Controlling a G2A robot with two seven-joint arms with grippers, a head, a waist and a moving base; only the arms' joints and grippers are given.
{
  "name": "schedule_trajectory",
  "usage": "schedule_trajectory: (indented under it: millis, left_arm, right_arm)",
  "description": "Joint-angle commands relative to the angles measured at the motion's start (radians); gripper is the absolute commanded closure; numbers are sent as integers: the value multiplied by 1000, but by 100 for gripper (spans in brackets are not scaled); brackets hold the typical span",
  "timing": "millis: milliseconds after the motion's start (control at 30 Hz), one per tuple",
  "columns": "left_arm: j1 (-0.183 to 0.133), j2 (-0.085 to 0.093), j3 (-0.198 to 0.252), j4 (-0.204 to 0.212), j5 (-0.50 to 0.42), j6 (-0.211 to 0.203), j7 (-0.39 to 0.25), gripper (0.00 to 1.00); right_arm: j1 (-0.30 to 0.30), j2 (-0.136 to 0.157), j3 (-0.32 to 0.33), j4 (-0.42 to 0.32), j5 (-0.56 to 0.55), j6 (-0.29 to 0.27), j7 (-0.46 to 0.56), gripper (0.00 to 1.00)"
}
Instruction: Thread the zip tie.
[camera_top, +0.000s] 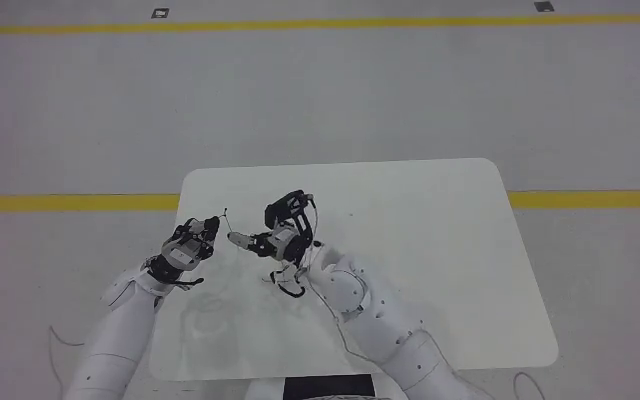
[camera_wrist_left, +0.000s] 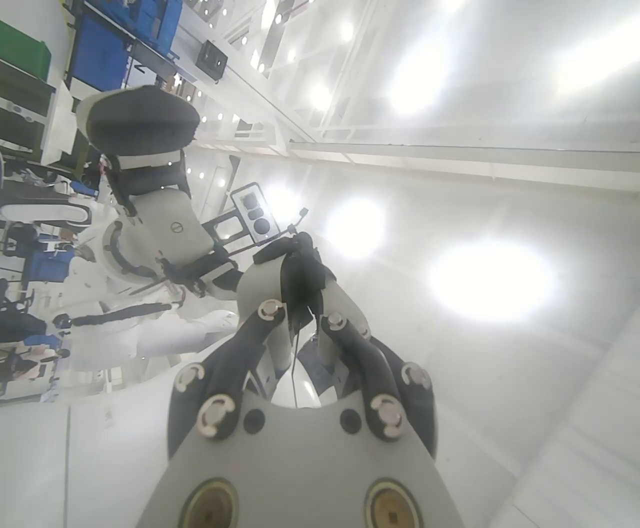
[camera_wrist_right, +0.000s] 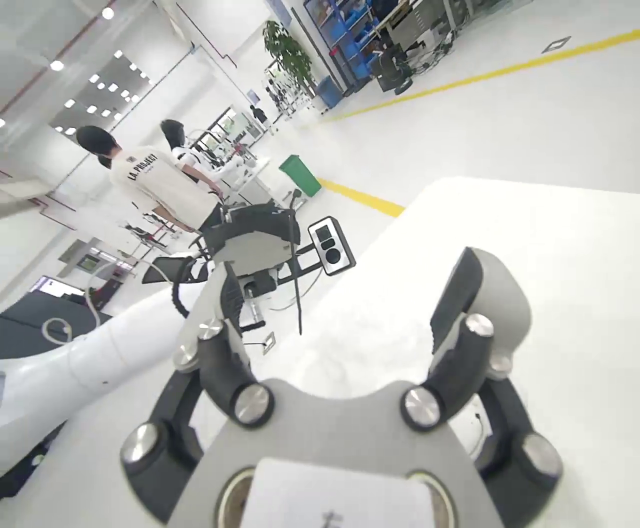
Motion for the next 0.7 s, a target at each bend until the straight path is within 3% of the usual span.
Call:
schedule_trajectory:
  millis: [0, 133, 167, 233, 300, 367, 667]
  left_arm:
    - [0, 0, 0, 0, 0, 0, 0, 100]
    - [0, 0, 0, 0, 0, 0, 0, 100]
    - [0, 0, 0, 0, 0, 0, 0, 100]
    - [0, 0, 0, 0, 0, 0, 0, 100]
    - [0, 0, 0, 0, 0, 0, 0, 100]
    - [0, 0, 0, 0, 0, 0, 0, 100]
    - [0, 0, 0, 0, 0, 0, 0, 100]
  right_arm:
    - [-6, 4, -20, -10, -113, -11, -5, 0]
    - [-7, 13, -47, -28, -195, -11, -24, 0]
    - [-2, 15, -59, -33, -222, -11, -28, 8]
    - [-1, 18, -67, -33, -249, -9, -37, 49]
    - [4, 20, -79, -37, -282, 0, -44, 56]
    - [5, 21, -87, -40, -308, 14, -54, 70]
    - [20, 22, -130, -38, -408, 89, -93, 71]
